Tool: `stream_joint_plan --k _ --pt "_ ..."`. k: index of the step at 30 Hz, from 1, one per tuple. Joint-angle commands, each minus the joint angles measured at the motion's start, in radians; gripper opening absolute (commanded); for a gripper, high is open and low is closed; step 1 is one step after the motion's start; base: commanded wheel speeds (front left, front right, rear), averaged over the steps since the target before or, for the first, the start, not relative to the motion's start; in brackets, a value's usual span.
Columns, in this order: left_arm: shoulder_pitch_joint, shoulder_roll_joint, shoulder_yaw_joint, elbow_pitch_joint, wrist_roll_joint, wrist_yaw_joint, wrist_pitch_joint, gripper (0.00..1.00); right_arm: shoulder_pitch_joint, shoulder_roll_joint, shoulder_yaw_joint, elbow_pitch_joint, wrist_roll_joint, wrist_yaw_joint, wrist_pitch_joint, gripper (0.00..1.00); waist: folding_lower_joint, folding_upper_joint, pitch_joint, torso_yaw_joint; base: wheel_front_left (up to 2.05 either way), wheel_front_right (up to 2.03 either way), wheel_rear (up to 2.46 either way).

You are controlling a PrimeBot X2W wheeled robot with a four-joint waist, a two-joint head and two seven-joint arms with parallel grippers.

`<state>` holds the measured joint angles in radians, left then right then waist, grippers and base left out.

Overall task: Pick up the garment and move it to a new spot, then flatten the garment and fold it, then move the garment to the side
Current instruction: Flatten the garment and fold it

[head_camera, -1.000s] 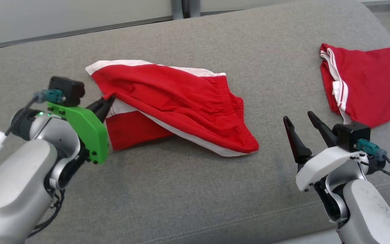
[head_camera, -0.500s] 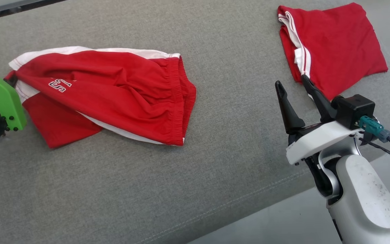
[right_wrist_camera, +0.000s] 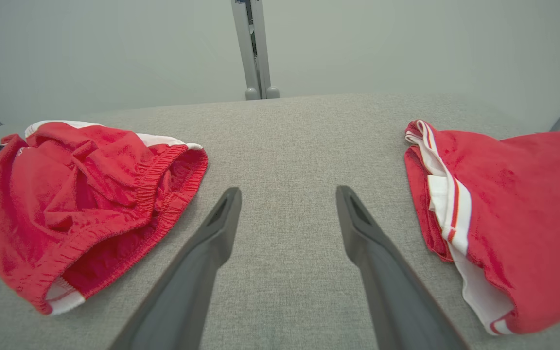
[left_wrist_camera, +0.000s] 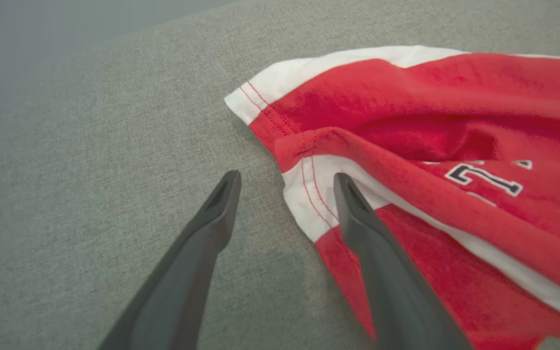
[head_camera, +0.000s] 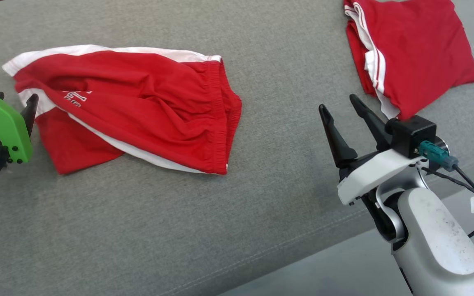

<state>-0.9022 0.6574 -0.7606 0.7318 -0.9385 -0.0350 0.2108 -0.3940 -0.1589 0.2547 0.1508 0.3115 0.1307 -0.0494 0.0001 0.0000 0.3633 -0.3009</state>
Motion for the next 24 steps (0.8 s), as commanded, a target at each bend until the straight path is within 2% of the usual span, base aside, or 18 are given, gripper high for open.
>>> stream_joint_plan --k 1,6,11,16,19,20,24 --pt "-0.020 0.016 -0.009 -0.011 0.015 -0.012 -0.002 1.00 0.006 -0.011 0.013 0.005 0.005 0.000 0.006 1.00 -0.0001 0.0000 -0.052 0.054 0.00 0.00 0.00" --pt "0.011 0.004 -0.026 -0.073 0.018 -0.035 -0.016 1.00 0.036 -0.047 0.078 0.017 0.017 0.000 0.026 1.00 -0.0001 0.0000 -0.110 0.126 0.00 0.00 0.00" --pt "0.070 -0.016 -0.017 -0.192 0.009 -0.003 -0.085 1.00 0.068 -0.087 0.179 0.034 0.033 0.000 0.046 1.00 -0.0001 0.0000 -0.150 0.209 0.00 0.00 0.00" --pt "0.189 -0.018 0.000 -0.362 -0.005 0.073 -0.170 1.00 0.064 -0.113 0.287 0.066 0.058 0.000 0.050 1.00 -0.0001 0.0000 -0.165 0.282 0.00 0.00 0.00" --pt "0.279 -0.013 0.009 -0.476 -0.006 0.136 -0.227 1.00 0.037 -0.121 0.325 0.099 0.071 0.000 0.037 1.00 -0.0001 0.0000 -0.166 0.322 0.00 0.00 0.00" --pt "0.279 -0.013 0.009 -0.476 -0.006 0.136 -0.227 1.00 0.037 -0.121 0.325 0.099 0.071 0.000 0.037 1.00 -0.0001 0.0000 -0.166 0.322 0.00 0.00 0.00" --pt "0.396 -0.016 0.009 -0.610 -0.003 0.215 -0.286 1.00 0.004 -0.122 0.360 0.166 0.089 0.000 0.026 1.00 -0.0001 0.0000 -0.162 0.376 0.00 0.00 0.00"
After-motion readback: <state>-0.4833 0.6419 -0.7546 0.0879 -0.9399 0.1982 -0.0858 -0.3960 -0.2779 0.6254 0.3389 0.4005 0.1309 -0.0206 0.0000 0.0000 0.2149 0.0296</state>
